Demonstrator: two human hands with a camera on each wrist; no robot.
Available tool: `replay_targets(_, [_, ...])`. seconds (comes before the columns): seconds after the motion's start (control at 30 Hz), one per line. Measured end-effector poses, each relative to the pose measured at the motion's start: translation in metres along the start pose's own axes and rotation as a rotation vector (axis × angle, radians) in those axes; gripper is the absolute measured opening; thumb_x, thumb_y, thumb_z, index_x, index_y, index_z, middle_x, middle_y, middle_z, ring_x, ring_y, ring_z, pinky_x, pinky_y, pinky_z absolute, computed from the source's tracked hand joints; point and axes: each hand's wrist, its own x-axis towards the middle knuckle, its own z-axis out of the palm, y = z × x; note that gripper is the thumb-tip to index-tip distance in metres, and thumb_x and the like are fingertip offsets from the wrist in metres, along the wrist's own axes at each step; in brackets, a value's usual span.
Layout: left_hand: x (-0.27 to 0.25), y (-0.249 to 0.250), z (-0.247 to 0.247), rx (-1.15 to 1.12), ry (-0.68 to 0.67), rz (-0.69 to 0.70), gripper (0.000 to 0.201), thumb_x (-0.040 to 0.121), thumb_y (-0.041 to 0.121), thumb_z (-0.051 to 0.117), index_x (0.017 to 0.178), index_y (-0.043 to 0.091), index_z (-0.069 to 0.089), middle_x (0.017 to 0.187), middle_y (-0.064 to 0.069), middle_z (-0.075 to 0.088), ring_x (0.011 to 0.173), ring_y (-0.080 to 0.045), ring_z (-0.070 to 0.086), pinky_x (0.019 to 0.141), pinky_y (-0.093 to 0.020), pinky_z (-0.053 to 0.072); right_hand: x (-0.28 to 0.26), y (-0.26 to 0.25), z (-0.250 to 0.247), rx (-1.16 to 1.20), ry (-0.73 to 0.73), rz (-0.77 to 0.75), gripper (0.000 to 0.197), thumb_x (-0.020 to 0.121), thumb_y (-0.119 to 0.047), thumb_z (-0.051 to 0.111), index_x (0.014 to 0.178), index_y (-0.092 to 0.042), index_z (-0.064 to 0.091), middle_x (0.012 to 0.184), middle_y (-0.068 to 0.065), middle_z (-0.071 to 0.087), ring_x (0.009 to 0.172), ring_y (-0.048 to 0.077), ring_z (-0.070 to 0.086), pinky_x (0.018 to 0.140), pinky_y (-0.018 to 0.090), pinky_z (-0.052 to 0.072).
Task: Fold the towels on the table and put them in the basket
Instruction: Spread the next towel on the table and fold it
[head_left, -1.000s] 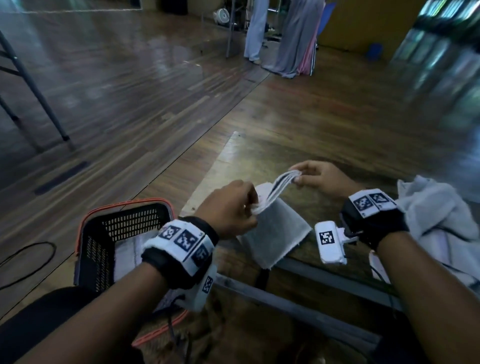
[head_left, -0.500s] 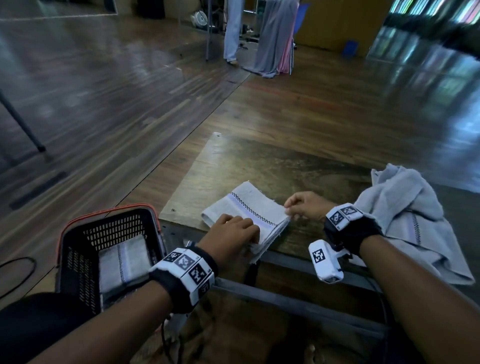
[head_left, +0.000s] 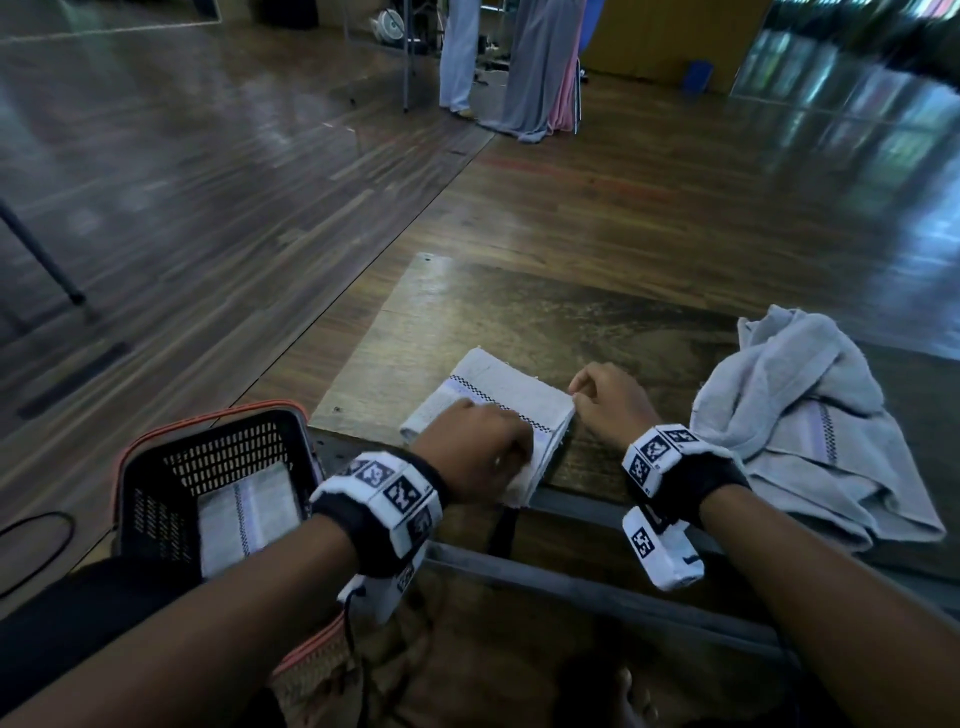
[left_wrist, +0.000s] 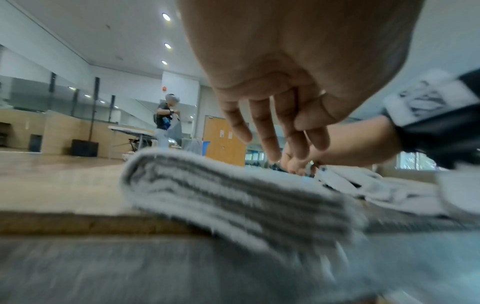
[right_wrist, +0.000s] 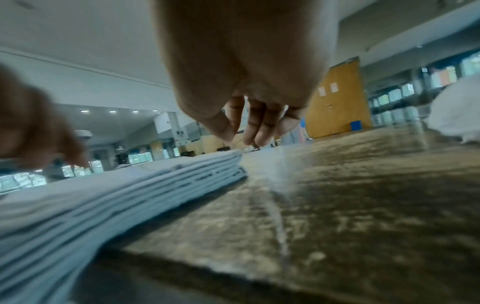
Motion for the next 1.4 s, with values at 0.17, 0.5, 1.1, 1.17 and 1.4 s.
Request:
replay_targets(0.17, [0.024,-0.042,-0.02,0.111,-0.061,-0.243,0.026,0.091,0.021,0.042,0.112,0.024,0.058,0.124,0.003,0.055,0.111,-0.018,0.053,0.097,-0.039,0.035,-0.046,-0.016,0.009,-0.009,-0.07,-0.249,0.015,0.085,-0.014,0.05,0.092,-0.021,0.061,0.099,-0.003,0.057,0.099,0.019,0.053,0.09,0.043,0.043])
replay_targets(0.5, [0.049,-0.054,0.002,0.088,-0.307,-0.282,0.043,0.093,0.03,0.042,0.136,0.033,0.037,0.139,-0.004,0.039,0.121,-0.031,0.037,0.101,-0.045,0.037,-0.086,0.009,0.008,-0.36,-0.183,-0.488,0.041,0.095,-0.051,0.029,0.127,-0.034,0.048,0.13,-0.014,0.05,0.125,0.012,0.035,0.099,0.038,0.023])
replay_targets(1.1, [0.072,-0.019,0.021,0.183,-0.059,-0.222,0.024,0.086,0.027,0.05,0.109,0.021,0.051,0.113,-0.002,0.052,0.102,-0.023,0.053,0.068,-0.033,0.039,-0.027,0.059,-0.023,-0.343,-0.194,-0.056,0.047,0.09,-0.04,0.05,0.135,-0.035,0.038,0.131,0.001,0.051,0.126,0.024,0.037,0.103,0.047,0.026])
replay_targets(1.17, [0.076,-0.023,0.024,0.163,-0.059,-0.188,0.027,0.09,0.027,0.045,0.116,0.025,0.05,0.12,0.001,0.051,0.109,-0.021,0.05,0.069,-0.032,0.039,-0.023,0.057,-0.024,-0.319,-0.195,-0.041,0.048,0.088,-0.038,0.054,0.133,-0.029,0.042,0.128,0.0,0.055,0.125,0.023,0.041,0.103,0.045,0.026])
replay_targets(1.4, [0.086,-0.03,0.025,0.107,-0.038,-0.225,0.015,0.089,0.028,0.052,0.097,0.025,0.063,0.104,-0.001,0.065,0.092,-0.023,0.061,0.069,-0.033,0.048,-0.017,0.059,-0.032,-0.225,-0.077,-0.106,0.013,0.087,-0.027,0.059,0.097,-0.021,0.065,0.102,0.0,0.066,0.103,0.02,0.055,0.093,0.039,0.04])
